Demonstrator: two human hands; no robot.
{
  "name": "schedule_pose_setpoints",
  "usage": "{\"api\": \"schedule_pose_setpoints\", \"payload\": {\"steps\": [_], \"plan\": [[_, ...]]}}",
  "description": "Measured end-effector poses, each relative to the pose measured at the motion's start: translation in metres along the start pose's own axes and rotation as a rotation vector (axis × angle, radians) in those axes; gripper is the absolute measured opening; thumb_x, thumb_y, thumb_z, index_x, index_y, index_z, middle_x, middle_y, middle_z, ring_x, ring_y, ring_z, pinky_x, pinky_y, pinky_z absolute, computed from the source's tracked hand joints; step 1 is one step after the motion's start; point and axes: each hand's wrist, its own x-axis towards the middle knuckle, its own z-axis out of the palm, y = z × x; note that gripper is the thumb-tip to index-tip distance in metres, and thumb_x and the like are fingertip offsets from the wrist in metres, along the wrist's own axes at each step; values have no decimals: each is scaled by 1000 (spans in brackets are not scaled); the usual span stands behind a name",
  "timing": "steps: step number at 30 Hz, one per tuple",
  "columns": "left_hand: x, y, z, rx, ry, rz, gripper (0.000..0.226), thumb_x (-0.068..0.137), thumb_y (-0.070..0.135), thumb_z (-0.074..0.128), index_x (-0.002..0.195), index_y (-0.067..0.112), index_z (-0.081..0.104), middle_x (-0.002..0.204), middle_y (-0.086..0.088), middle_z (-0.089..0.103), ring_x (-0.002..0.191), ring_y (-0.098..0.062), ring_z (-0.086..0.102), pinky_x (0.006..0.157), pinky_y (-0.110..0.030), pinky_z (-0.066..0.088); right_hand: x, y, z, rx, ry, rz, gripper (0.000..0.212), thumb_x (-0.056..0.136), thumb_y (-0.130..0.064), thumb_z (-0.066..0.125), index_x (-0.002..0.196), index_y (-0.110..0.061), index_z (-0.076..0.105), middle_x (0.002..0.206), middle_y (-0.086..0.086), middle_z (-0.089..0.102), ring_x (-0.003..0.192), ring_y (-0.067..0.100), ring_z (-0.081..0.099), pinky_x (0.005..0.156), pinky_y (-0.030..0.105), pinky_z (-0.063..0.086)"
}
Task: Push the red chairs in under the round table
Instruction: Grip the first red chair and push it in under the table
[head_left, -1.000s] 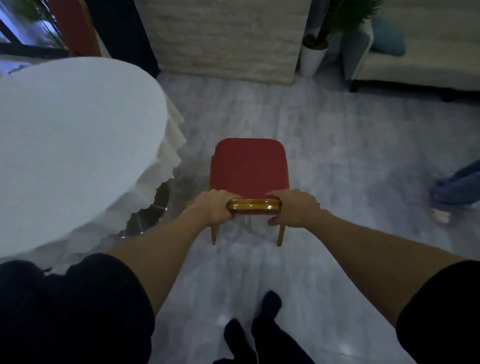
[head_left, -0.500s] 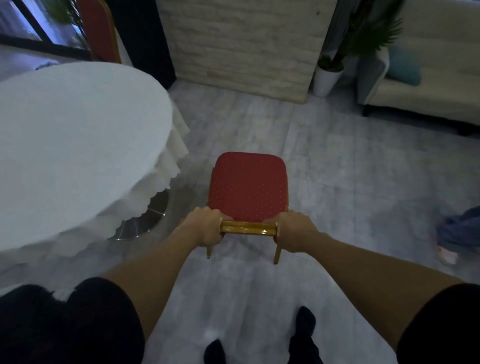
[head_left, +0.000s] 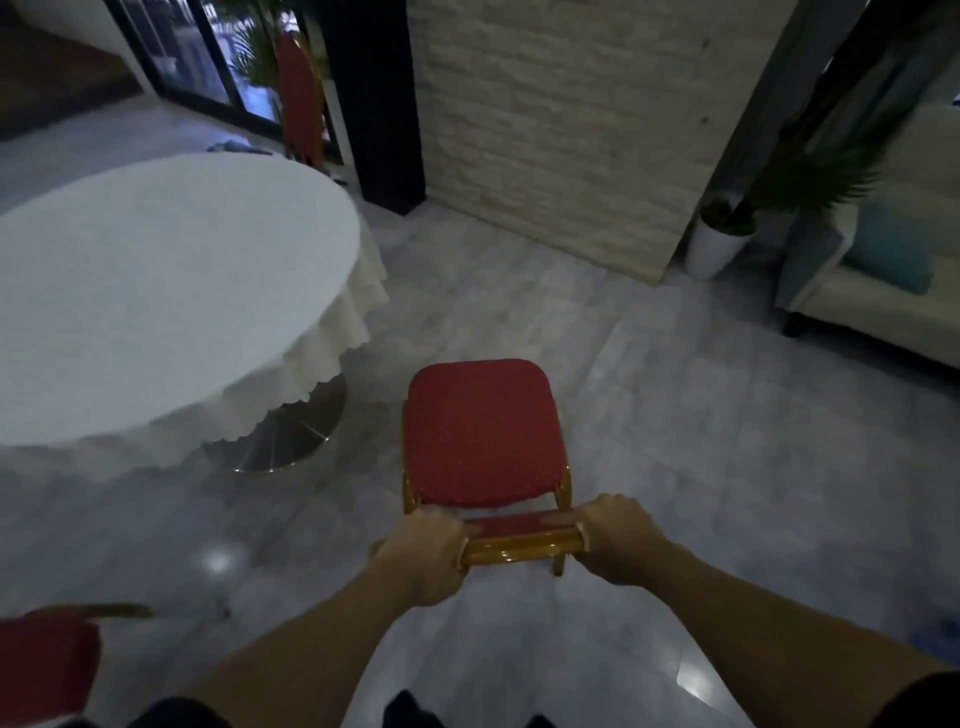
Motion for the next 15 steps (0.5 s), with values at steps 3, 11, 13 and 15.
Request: {"api": "schedule_pose_setpoints", "payload": {"steps": [3, 11, 13, 15], "plan": [[10, 7, 2, -17, -2, -67, 32, 92, 25, 55, 121, 22, 68, 109, -4, 76, 97, -26, 70, 79, -32, 54, 14, 10, -29, -51, -29, -96, 23, 86, -35, 60, 101, -34, 77, 86, -6, 75, 78, 19, 72, 72, 35, 60], [78, 13, -47, -195, -68, -244, 7, 94, 29, 55, 99, 24, 55, 104, -9, 69, 97, -32, 68, 79, -36, 51, 111, 45, -108, -218, -21, -312, 23, 94, -28, 60, 108, -37, 75, 92, -6, 74, 83, 18, 71, 69, 30, 54], [98, 8, -60, -241, -59, -253, 7, 92, 25, 56, 92, 24, 50, 86, -3, 62, 86, -30, 67, 75, -36, 54, 134, 52, -132, -233, -37, -359, 24, 97, -24, 61, 111, -40, 73, 95, -6, 74, 87, 17, 71, 71, 31, 54], [119, -2, -73, -283, -82, -287, 9, 88, 23, 57, 96, 21, 55, 77, 4, 54, 80, -27, 64, 77, -40, 59, 166, 58, -155, -280, -50, -392, 25, 98, -24, 61, 114, -39, 72, 99, -4, 74, 92, 20, 72, 74, 32, 54]]}}
